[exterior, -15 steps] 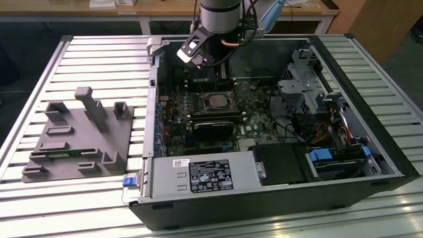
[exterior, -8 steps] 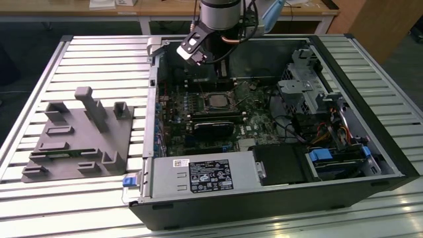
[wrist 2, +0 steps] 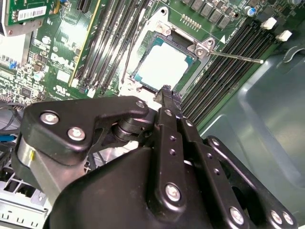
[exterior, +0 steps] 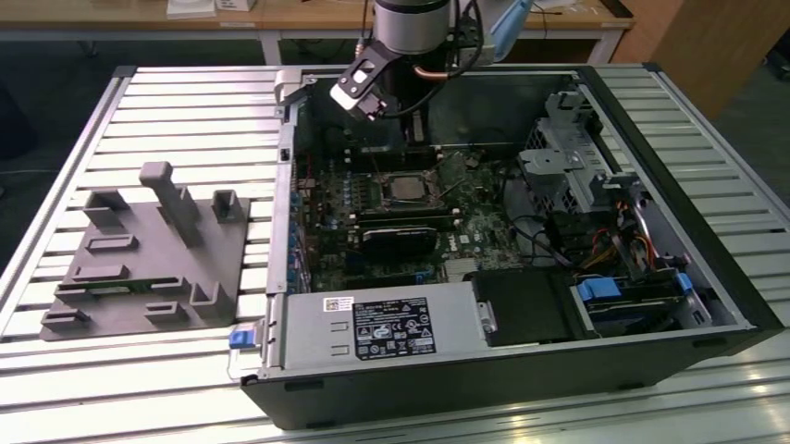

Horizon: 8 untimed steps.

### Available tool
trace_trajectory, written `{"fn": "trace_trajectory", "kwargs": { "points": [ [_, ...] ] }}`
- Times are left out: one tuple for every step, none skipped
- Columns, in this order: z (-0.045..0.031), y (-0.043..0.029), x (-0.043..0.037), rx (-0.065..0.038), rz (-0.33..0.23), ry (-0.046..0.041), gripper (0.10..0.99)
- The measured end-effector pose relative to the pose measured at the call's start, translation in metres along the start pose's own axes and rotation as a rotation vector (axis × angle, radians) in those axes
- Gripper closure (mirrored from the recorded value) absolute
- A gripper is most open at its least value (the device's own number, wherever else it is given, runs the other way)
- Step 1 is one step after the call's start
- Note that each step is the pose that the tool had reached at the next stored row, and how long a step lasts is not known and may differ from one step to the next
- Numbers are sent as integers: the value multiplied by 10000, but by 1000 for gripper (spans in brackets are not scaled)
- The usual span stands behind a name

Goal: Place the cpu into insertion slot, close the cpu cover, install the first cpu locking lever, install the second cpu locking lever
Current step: 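Close the cpu cover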

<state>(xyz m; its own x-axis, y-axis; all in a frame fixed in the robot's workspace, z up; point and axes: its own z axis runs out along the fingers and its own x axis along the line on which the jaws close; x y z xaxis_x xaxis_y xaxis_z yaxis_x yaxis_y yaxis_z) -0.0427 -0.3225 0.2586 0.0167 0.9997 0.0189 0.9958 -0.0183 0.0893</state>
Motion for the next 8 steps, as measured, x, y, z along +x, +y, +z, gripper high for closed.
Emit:
{"fn": "trace_trajectory", "kwargs": {
  "points": [
    [0,6,0,0,1,-1,980],
    [1,14,0,0,1,0,980],
    [2,21,0,-1,1,0,980],
    [3,26,0,-1,1,1,980],
    [4,31,1,-1,1,1,980],
    [4,37,1,-1,1,0,980],
    [4,45,1,-1,1,0,980],
    [5,53,1,0,1,0,980]
  ]
}}
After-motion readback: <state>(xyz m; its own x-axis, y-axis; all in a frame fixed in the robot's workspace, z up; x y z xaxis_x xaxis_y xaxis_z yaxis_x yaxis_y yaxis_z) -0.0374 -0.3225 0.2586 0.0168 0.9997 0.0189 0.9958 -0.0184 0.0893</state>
